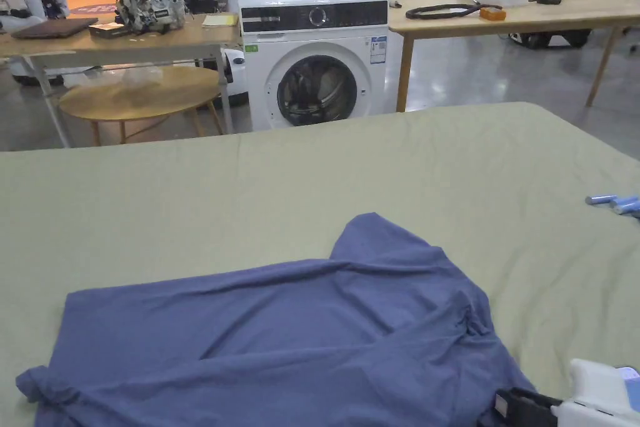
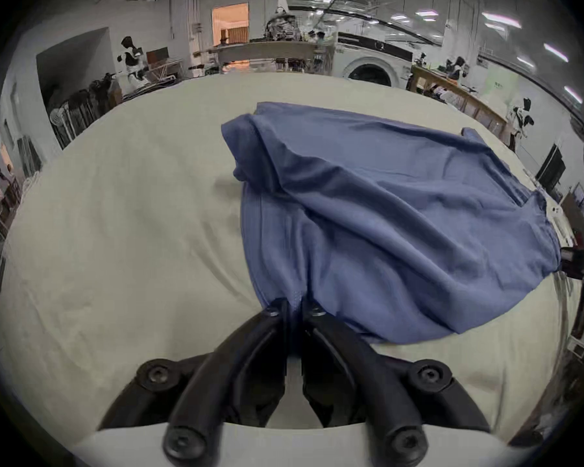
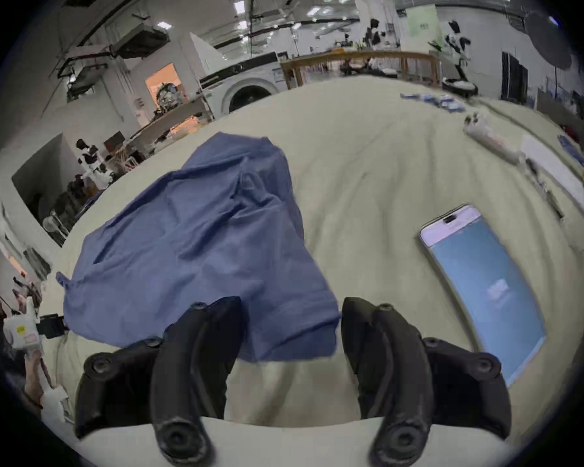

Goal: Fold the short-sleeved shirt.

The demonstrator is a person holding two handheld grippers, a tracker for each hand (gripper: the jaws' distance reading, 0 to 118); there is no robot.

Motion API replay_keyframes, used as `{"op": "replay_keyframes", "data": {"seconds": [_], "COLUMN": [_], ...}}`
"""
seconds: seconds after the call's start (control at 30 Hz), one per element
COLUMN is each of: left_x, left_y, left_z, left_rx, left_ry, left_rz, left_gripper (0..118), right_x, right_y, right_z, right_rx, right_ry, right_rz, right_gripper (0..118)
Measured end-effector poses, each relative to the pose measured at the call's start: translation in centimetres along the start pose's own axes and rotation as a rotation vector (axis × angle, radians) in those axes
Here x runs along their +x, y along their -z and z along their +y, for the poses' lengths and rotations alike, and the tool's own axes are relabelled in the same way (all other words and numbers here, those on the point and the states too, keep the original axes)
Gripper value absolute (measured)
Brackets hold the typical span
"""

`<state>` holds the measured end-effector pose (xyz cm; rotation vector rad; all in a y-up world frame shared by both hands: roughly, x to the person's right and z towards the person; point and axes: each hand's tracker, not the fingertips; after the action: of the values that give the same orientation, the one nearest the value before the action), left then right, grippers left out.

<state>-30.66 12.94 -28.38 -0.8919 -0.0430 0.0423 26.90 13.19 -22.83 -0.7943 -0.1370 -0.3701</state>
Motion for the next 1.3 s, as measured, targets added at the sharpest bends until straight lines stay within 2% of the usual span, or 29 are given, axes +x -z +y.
{"op": "replay_keyframes", "data": {"seconds": [0.03,0.1,0.17,0.33,0.47,0.6,0.7,0.77,0.93,1.1,1.17,1.2,1.27,1.3], "left_x": [0.0,-0.3,-0.8,-1.9,-2.9,-2.6,-2.1,-2.1,-3.3,-2.6,-2.8,-2.8,-2.6,-2.6], "left_y": [0.0,-0.1,0.0,-0.8,-5.0,-9.3,-11.5,-12.7,-14.4,-13.6,-12.6,-12.3,-12.1,-12.3], "left_z": [0.0,-0.1,-0.2,-0.1,0.7,1.9,1.1,-0.2,-5.9,-10.1,-10.7,-10.8,-11.0,-11.0], "left_rx": [-0.001,0.001,0.005,0.038,0.157,0.221,0.238,0.223,0.138,0.067,0.064,0.053,0.046,0.061], "left_ry": [0.001,-0.007,-0.027,-0.083,-0.175,-0.126,-0.105,-0.069,-0.137,-0.132,-0.135,-0.133,-0.135,-0.143], "left_rz": [0.001,-0.009,-0.026,-0.08,-0.117,-0.093,-0.118,-0.08,-0.085,-0.053,-0.057,-0.056,-0.047,-0.049], "left_gripper": [2,2,2,2,2,1,1,1,1,1,1,9,41,42], "right_x": [-0.1,-0.6,-0.3,-0.4,-1.5,-2.1,-2.4,-1.9,0.2,-0.1,0.3,0.3,0.3,0.4], "right_y": [0.8,0.8,0.3,-0.2,-3.0,-5.5,-7.2,-8.2,-11.0,-10.7,-9.6,-9.1,-8.7,-8.8], "right_z": [-0.1,-0.6,-0.6,-0.4,1.3,2.7,2.3,1.5,-2.6,-6.4,-7.2,-7.5,-7.9,-8.0], "right_rx": [-0.025,0.014,0.008,0.023,0.091,0.13,0.149,0.139,0.063,0.004,0.006,0.003,-0.005,-0.002], "right_ry": [0.007,-0.012,0.029,0.024,-0.06,-0.087,-0.124,-0.128,-0.11,-0.187,-0.19,-0.213,-0.244,-0.24], "right_rz": [0.001,-0.104,-0.019,-0.027,-0.058,-0.041,-0.085,-0.099,-0.108,-0.183,-0.183,-0.203,-0.222,-0.21], "right_gripper": [61,28,10,8,8,7,7,7,7,7,8,11,48,53]}}
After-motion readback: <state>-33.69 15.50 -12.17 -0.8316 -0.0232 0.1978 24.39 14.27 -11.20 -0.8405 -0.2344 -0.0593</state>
